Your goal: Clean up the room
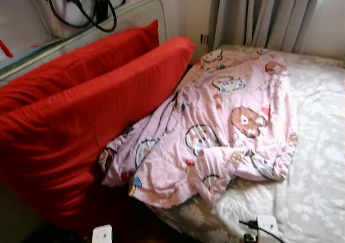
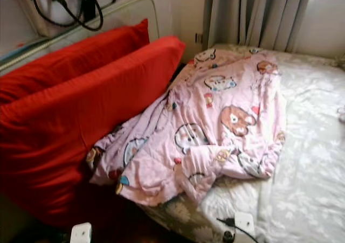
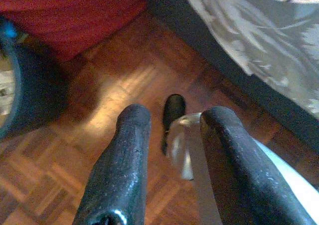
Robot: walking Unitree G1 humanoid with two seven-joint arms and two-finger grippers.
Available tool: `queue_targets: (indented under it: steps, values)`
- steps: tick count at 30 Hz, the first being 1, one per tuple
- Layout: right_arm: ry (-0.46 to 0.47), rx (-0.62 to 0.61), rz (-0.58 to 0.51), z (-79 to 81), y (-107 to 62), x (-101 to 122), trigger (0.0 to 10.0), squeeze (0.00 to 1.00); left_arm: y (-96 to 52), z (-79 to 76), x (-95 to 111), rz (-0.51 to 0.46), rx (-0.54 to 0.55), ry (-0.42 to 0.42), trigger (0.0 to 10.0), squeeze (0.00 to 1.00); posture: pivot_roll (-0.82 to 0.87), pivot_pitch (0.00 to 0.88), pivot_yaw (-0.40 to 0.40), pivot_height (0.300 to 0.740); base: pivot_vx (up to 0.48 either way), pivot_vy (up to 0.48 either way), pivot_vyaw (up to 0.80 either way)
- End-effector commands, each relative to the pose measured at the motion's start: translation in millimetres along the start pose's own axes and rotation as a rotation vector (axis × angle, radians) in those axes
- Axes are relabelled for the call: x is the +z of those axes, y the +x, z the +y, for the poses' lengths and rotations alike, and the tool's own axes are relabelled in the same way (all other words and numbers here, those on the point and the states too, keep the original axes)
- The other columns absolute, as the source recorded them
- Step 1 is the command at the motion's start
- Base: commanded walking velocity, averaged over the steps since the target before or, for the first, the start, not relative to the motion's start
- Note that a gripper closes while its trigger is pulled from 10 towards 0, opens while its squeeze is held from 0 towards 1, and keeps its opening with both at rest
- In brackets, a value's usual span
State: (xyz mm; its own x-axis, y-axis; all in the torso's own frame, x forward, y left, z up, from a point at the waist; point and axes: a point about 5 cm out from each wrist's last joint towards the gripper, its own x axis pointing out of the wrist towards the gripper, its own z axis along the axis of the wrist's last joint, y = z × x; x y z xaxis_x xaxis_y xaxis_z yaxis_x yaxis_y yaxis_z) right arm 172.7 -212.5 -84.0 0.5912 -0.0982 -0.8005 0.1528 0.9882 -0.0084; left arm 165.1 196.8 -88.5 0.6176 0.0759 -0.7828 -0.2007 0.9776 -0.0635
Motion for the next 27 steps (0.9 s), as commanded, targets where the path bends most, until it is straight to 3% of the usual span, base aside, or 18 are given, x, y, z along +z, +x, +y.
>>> queue_targets:
  steps: [1,4,5,9,11,16,21,27]
  values:
    - [0.043,0.003,-0.011,2.7,1.6,5.7,10.0,0.0,-0.6,2.7,-1.2,0.009,-0.012,0.035,10.0,0.0,0.01,0.0,0.019,0.74,0.0,0.0,0.0]
    - [0.119,-0.013,-0.029,-0.1,1.7,8.5,10.0,0.0,-0.2,3.9,-0.4,0.013,0.006,0.016,10.0,0.0,0.0,0.0,0.01,0.74,0.0,0.0,0.0]
    - [0.113,-0.018,-0.037,-1.0,2.0,10.8,10.0,0.0,0.5,6.3,4.4,-0.016,0.03,-0.07,10.0,0.0,0.01,0.0,0.037,0.74,0.0,0.0,0.0]
    - [0.084,-0.036,-0.048,-2.6,2.9,16.5,10.0,0.0,0.1,11.7,7.5,-0.027,0.039,0.016,10.0,0.0,-0.03,0.0,0.07,0.74,0.0,0.0,0.0]
    - [0.063,-0.023,-0.081,-2.2,4.6,29.0,10.0,0.0,-0.3,15.8,7.1,-0.008,0.037,0.046,10.0,0.0,-0.03,0.0,0.043,0.74,0.0,0.0,0.0]
    - [0.106,-0.042,-0.073,-2.2,4.9,28.8,10.0,0.0,0.1,13.3,7.5,-0.013,0.025,0.032,10.0,0.0,-0.04,0.0,0.051,0.74,0.0,0.0,0.0]
    - [0.064,-0.013,-0.044,5.3,3.9,17.6,10.0,0.0,-0.3,8.6,5.1,-0.025,0.016,0.017,10.0,0.0,-0.02,0.0,0.043,0.74,0.0,0.0,0.0]
    - [0.06,-0.017,-0.045,2.2,3.5,17.5,10.0,0.0,-5.1,21.1,-5.9,0.002,0.044,-0.001,10.0,0.0,-0.02,0.0,0.032,0.74,0.0,0.0,0.0]
